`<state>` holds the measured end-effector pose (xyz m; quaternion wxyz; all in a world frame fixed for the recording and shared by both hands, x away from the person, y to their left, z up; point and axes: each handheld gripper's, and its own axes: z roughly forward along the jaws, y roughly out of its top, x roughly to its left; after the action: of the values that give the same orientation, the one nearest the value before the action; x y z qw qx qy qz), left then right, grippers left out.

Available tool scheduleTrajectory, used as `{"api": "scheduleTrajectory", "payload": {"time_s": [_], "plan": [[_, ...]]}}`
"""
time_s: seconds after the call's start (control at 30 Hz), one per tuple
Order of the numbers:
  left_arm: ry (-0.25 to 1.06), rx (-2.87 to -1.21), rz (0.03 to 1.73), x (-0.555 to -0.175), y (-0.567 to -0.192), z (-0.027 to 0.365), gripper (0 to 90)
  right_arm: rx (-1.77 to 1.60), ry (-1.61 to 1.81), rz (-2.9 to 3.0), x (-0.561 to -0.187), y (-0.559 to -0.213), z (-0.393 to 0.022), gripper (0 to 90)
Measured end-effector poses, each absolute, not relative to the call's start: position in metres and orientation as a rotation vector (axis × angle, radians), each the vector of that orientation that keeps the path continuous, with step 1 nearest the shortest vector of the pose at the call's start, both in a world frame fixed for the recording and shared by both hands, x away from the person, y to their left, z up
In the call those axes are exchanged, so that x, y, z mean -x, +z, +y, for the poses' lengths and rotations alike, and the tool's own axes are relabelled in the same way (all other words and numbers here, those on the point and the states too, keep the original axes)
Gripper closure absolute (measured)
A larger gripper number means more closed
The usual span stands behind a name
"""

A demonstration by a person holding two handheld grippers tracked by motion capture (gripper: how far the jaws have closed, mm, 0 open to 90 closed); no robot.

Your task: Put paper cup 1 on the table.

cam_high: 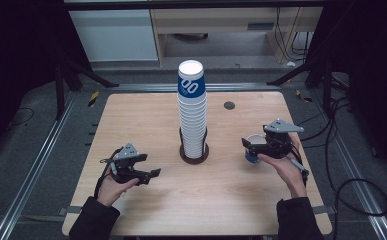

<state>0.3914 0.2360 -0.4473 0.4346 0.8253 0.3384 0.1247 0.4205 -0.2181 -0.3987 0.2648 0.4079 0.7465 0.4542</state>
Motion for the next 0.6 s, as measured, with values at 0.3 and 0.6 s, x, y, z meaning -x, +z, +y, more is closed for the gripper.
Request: {"api": "scheduleTrajectory", "payload": {"time_s": [0.3, 0.6], "plan": [[0.323, -2.049, 0.847, -0.391, -0.446, 0.236, 17.7, -0.977, 1.418, 1.958, -0.413, -0.356, -0.194, 8.7], [0.318, -2.057, 0.845, -0.391, -0.447, 0.235, 17.6, -0.868, 1.558, 1.904, -0.416, -0.314, -0.167, 8.4]]}}
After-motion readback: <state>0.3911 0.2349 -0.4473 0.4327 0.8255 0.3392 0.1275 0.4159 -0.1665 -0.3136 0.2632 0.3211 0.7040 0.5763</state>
